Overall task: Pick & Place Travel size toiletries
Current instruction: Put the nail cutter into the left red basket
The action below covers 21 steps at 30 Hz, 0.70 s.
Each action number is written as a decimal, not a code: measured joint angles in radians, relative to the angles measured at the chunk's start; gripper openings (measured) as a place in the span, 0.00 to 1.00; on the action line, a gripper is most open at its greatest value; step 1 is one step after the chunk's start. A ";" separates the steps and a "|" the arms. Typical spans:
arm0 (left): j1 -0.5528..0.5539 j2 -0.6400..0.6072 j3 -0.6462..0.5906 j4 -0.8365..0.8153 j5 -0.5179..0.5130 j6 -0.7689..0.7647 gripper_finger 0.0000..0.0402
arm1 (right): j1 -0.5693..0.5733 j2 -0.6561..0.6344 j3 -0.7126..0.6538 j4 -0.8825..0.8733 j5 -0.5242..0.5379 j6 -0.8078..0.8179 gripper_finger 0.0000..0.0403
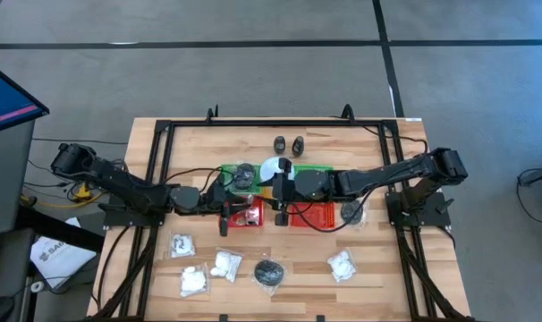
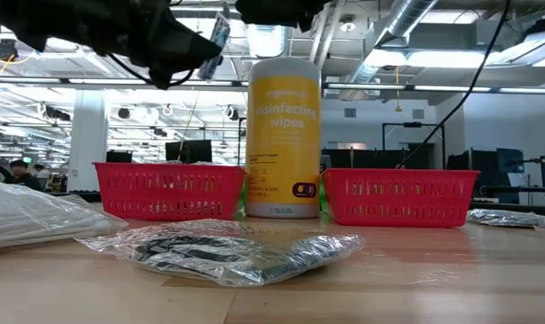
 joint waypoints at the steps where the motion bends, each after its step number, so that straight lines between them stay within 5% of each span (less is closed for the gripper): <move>1: -0.007 -0.015 0.000 -0.028 0.001 -0.015 0.09 | 0.000 0.000 0.000 -0.002 0.000 0.000 0.39; 9: -0.046 -0.094 0.001 -0.265 -0.008 -0.129 0.09 | 0.002 0.000 0.000 -0.097 -0.004 0.026 0.51; 21: -0.047 -0.098 0.001 -0.508 -0.024 -0.288 0.09 | 0.058 0.000 0.000 -0.156 -0.007 0.030 0.52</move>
